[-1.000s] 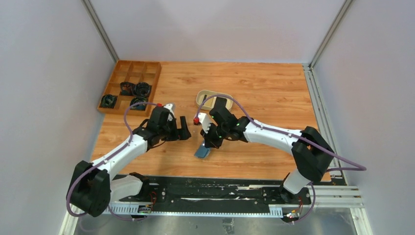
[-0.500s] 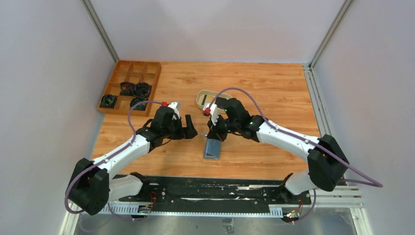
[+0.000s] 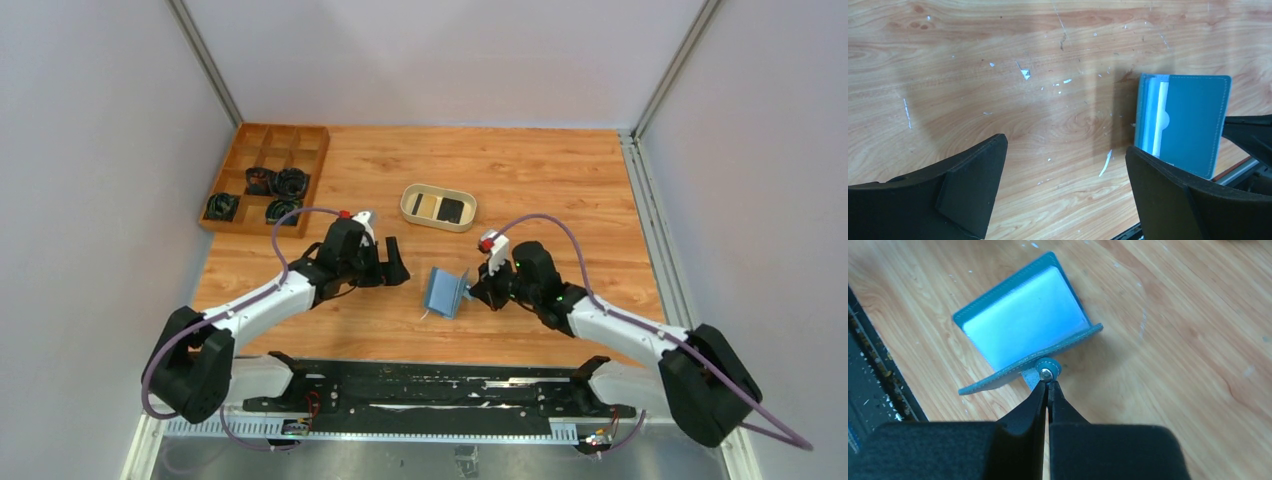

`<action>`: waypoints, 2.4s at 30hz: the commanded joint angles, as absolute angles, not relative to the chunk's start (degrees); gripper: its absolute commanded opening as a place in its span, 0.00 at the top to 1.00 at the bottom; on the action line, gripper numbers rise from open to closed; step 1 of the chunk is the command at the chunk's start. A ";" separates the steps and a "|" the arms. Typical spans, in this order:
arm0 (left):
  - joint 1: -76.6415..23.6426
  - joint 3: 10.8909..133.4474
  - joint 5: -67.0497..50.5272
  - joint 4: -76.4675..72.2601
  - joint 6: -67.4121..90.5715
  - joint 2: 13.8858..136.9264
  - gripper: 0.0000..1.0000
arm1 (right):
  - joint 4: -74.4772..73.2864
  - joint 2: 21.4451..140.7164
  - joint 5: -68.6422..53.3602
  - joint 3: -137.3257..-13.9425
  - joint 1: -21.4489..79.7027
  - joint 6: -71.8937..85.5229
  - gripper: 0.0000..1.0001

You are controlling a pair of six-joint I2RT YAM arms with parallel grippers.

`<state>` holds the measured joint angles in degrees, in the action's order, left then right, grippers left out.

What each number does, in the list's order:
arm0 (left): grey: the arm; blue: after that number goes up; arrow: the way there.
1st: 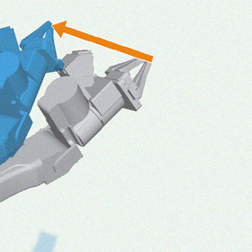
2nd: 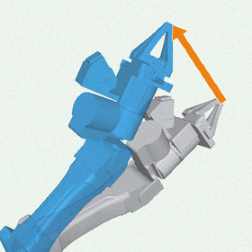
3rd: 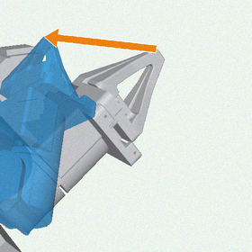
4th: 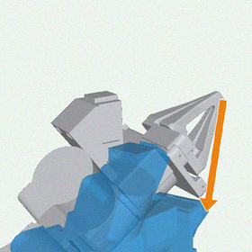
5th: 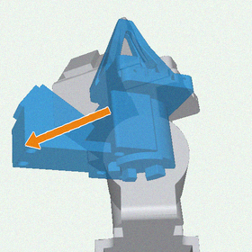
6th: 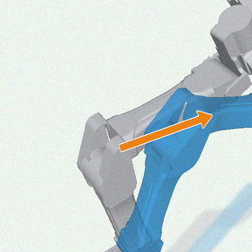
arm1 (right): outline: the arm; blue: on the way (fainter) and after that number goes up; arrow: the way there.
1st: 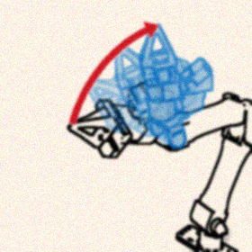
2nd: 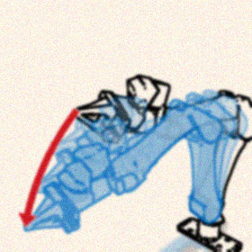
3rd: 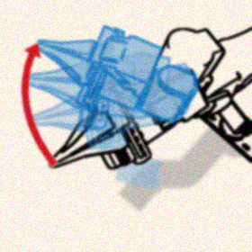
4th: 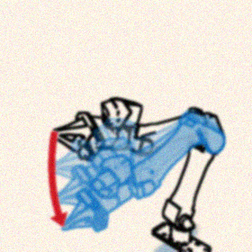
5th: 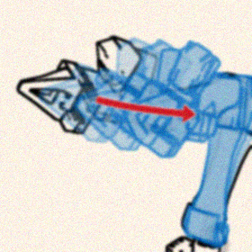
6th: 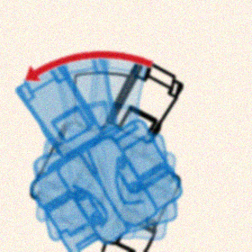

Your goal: Take the credit cards out of the card holder

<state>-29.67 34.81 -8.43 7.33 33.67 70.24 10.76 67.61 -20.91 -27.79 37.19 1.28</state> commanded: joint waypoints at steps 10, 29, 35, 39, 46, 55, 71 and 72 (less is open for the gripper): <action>-32.24 39.08 -11.05 3.95 33.17 74.92 0.00 | 15.90 58.43 -9.24 -15.56 32.06 16.05 1.00; -36.80 42.51 -20.55 -2.20 39.10 88.15 0.44 | 19.30 63.80 -13.89 -16.48 31.38 14.28 1.00; -37.09 41.81 -20.60 -3.25 41.02 91.08 0.52 | 19.34 64.29 -14.32 -16.52 31.26 13.47 1.00; -37.09 41.16 -18.82 -3.25 42.19 91.19 0.52 | 19.16 63.93 -14.28 -16.36 31.10 13.12 1.00; -37.09 40.96 -17.78 -3.25 43.16 90.52 0.62 | 19.37 63.68 -14.59 -15.91 30.93 12.85 1.00; -37.09 38.91 -18.95 -6.89 46.73 89.11 0.74 | 19.30 62.98 -14.86 -15.70 30.83 12.91 1.00; -37.00 37.09 -17.25 -7.52 48.67 85.46 0.69 | 19.40 62.96 -15.38 -15.62 30.84 12.97 1.00; -37.05 36.89 -17.03 -7.51 48.69 85.25 0.66 | 19.42 62.98 -15.38 -15.63 30.79 12.99 1.00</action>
